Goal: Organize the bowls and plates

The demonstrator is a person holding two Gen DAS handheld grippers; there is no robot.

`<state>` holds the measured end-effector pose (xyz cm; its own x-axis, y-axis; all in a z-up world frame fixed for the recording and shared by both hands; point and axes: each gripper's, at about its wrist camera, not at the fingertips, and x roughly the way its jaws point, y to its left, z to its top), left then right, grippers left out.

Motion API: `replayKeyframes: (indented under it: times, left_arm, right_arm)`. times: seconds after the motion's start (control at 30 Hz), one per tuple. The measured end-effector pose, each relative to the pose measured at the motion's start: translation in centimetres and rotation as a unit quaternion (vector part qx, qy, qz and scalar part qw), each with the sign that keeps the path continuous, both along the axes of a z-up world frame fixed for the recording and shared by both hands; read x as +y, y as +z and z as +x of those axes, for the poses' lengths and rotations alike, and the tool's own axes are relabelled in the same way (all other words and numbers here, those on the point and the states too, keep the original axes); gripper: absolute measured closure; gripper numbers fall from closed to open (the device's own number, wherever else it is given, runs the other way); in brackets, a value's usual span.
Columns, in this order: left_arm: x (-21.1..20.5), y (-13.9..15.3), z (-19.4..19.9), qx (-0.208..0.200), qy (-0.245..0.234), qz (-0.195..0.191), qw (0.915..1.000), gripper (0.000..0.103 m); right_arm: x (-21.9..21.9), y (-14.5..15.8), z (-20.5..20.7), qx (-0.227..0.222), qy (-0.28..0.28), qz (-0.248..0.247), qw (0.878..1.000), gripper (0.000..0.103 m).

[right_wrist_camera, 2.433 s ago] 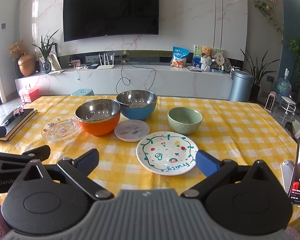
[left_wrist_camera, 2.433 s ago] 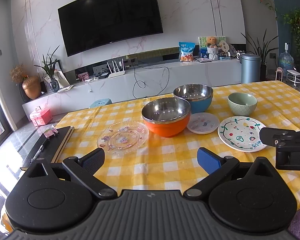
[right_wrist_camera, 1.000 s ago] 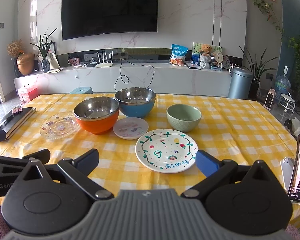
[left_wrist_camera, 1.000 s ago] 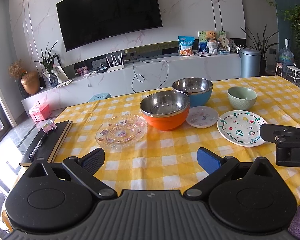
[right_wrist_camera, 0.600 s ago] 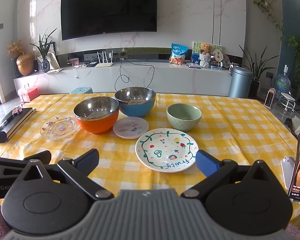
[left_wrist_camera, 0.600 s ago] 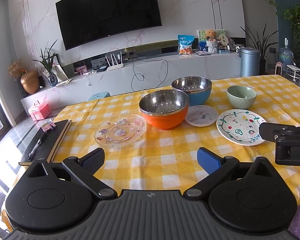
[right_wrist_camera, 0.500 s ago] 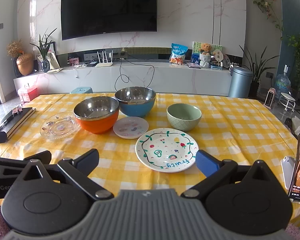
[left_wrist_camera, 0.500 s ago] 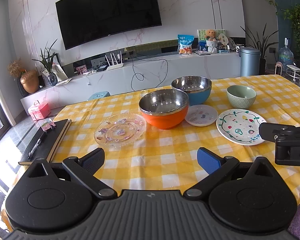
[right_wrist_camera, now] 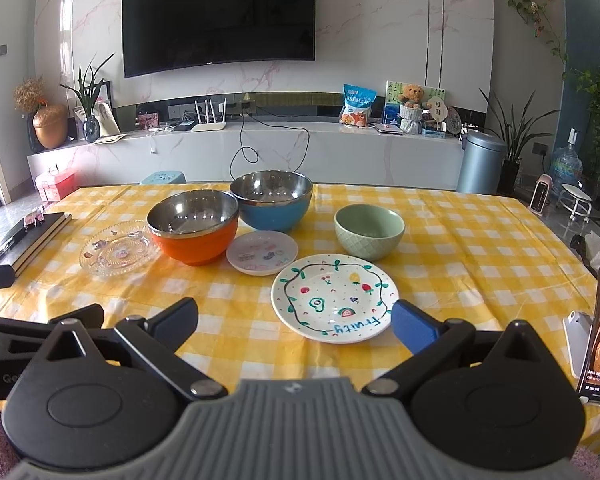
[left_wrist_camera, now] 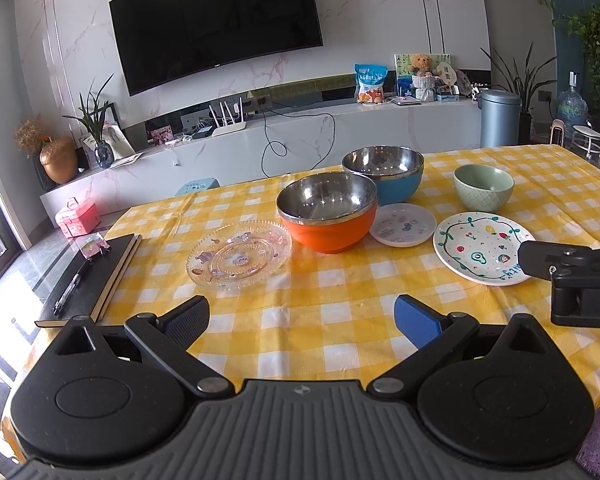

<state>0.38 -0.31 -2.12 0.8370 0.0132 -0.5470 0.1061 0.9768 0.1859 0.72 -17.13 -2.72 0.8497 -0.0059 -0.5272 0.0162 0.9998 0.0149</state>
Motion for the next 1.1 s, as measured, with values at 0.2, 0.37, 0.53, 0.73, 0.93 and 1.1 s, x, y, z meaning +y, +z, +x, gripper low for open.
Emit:
replayKeyframes:
  times: [0.2, 0.37, 0.53, 0.73, 0.93, 1.1]
  left_arm:
    - [-0.3, -0.4, 0.8, 0.012, -0.003, -0.006, 0.9999, 0.0]
    - [-1.1, -0.6, 2.5, 0.021, -0.034, -0.024, 0.9989, 0.0]
    - [-2.3, -1.2, 4.4, 0.04, -0.068, -0.061, 0.995, 0.0]
    - [-3.9, -2.7, 7.3, 0.081, -0.09, -0.11, 0.9865, 0.014]
    - [-5.8, -3.9, 10.2, 0.096, -0.1, -0.132, 0.9815, 0.036]
    - [-6.8, -4.7, 12.2, 0.092, -0.092, -0.149, 0.9802, 0.05]
  right_arm:
    - [-0.7, -0.5, 0.6, -0.01, 0.008, 0.017, 1.0, 0.002]
    - [-2.6, -1.9, 2.6, 0.011, 0.023, 0.044, 0.999, 0.002]
    - [-4.8, -3.9, 4.1, 0.002, 0.029, 0.055, 0.998, 0.002]
    - [-7.1, -5.6, 6.9, 0.02, 0.005, 0.055, 0.998, 0.013]
    - [-8.9, -6.8, 9.7, 0.034, 0.0, 0.071, 0.997, 0.031]
    - [-10.0, -7.7, 11.9, 0.042, -0.008, 0.073, 0.996, 0.052]
